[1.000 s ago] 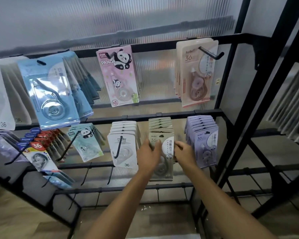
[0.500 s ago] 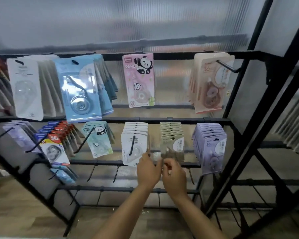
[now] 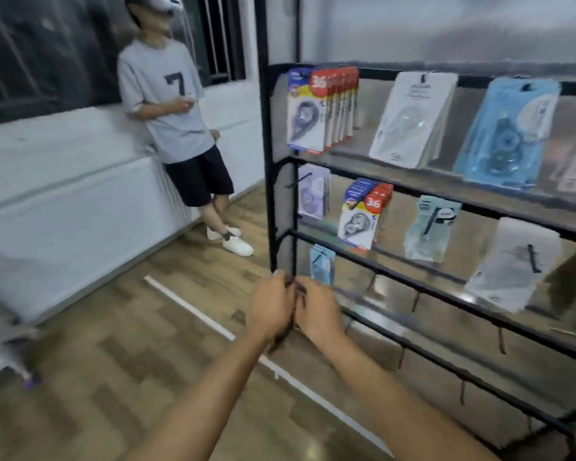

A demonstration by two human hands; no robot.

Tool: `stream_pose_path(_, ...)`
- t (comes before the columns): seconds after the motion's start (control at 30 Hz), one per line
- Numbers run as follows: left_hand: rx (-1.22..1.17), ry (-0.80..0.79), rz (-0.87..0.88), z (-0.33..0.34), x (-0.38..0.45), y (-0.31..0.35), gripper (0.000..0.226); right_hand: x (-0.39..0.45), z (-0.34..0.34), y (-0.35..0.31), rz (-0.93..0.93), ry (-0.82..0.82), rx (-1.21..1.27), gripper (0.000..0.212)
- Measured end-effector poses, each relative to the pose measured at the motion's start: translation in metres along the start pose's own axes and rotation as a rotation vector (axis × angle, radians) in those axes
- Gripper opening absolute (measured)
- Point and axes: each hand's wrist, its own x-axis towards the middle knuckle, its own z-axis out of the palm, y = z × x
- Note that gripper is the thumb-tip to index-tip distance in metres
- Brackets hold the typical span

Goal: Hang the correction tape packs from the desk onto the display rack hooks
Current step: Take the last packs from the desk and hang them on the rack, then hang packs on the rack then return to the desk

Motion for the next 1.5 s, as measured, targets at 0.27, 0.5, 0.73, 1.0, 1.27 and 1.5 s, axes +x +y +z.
stream_pose_path(0.27,0.187,0.178,-0.275,-0.158,-0.038,-0.196,0.036,0.005,0.163,-0.184,-0.219,-0.193,0.038,0.041)
stream_pose_path(0.5,0.287,0.331,-0.519,-0.253,-0.056,-0.343,0.044,0.022,0.300,-0.307,-0.455,-0.442,0.045,0.044)
stream_pose_path(0.73,0.339,0.402,-0.759,-0.364,-0.015,-0.492,0.047,0.083,0.448,-0.440,-0.579,-0.595,0.066,0.046)
stream_pose_path(1.0,0.363,0.478,-0.947,-0.479,0.010,-0.640,0.055,0.125,0.595,-0.574,-0.693,-0.774,0.053,0.048)
stream_pose_path(1.27,0.358,0.444,-1.039,-0.580,0.017,-0.816,0.061,0.138,0.761,-0.694,-0.726,-0.862,0.046,0.048)
stream_pose_path(1.5,0.322,0.328,-1.114,-0.662,0.029,-0.955,0.064,0.160,0.889,-0.785,-0.651,-0.906,-0.055,0.046)
